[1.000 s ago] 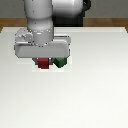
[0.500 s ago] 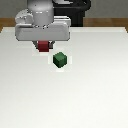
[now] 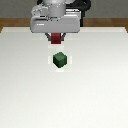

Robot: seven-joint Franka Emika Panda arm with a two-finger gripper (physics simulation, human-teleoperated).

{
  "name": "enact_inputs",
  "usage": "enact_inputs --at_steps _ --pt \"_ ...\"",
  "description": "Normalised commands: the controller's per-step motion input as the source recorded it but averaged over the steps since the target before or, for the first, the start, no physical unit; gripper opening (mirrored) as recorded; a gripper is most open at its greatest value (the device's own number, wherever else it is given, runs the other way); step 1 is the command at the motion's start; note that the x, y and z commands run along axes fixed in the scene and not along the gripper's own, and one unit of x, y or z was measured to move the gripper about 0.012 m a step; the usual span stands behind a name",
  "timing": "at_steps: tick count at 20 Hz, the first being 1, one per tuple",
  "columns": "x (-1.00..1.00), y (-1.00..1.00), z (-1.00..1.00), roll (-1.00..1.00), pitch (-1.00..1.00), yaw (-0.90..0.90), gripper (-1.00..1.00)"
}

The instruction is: Place the red cube on top of the green cube.

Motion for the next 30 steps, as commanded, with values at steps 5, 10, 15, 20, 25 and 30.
enact_inputs --at_steps 5,10,15,20,25,30 --pt "0.00 0.00 0.00 0.00 0.00 0.00 -1.00" --pt "-0.20 0.00 0.00 0.00 0.00 0.00 -1.00" --pt "0.20 -0.20 0.00 0.00 0.00 0.00 -1.00" --pt "0.00 0.00 -0.60 0.00 0.00 0.00 -1.00" --pt "0.00 0.00 -0.60 0.00 0.00 0.00 -1.00" --pt "0.00 0.00 -0.20 0.00 0.00 0.00 1.00"
